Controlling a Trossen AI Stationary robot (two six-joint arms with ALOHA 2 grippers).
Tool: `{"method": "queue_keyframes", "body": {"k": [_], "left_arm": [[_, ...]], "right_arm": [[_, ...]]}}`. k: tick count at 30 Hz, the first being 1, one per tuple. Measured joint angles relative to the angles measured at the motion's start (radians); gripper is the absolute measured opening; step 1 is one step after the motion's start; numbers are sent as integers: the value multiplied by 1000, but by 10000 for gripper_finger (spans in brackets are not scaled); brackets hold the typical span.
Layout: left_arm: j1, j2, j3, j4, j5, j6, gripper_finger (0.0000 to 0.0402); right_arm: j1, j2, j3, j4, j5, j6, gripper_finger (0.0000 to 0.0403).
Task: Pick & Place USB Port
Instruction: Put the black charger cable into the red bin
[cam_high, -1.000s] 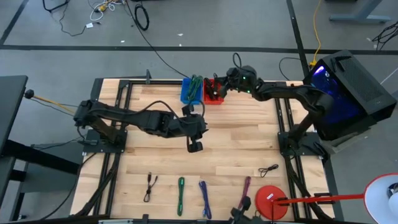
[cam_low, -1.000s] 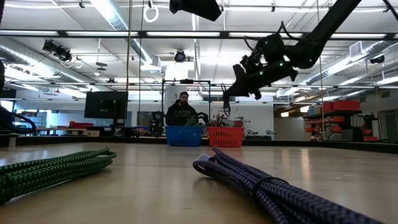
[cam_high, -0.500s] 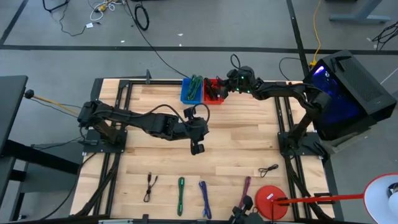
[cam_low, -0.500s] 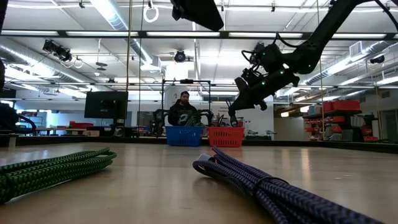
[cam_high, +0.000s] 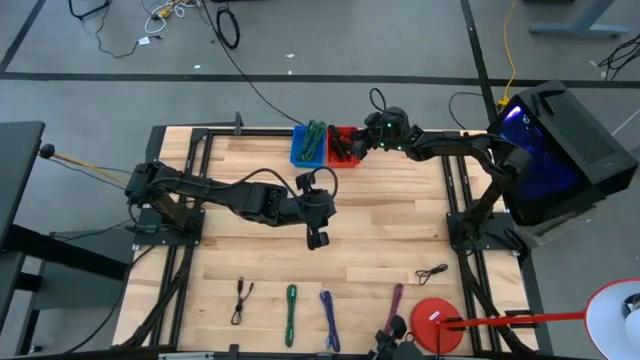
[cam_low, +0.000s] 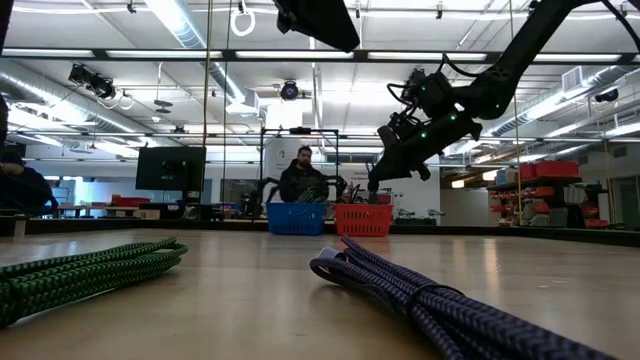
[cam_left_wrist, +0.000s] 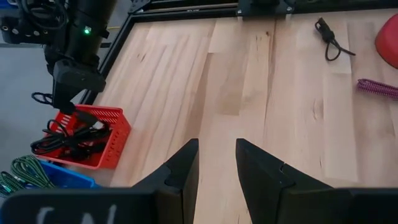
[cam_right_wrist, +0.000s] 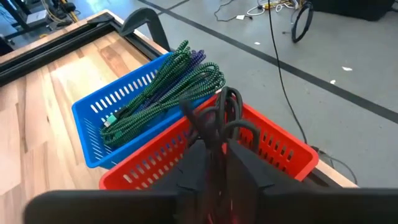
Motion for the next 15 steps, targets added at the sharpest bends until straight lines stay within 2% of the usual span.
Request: {"method": "queue_keyframes", "body": {"k": [7, 15], "left_arm": [[0, 0, 0, 0, 0, 0, 112], [0, 0, 0, 0, 0, -3, 112]], "right_arm": [[0, 0, 0, 4, 48, -11, 108], [-3, 0, 0, 34, 88, -4, 129]]}}
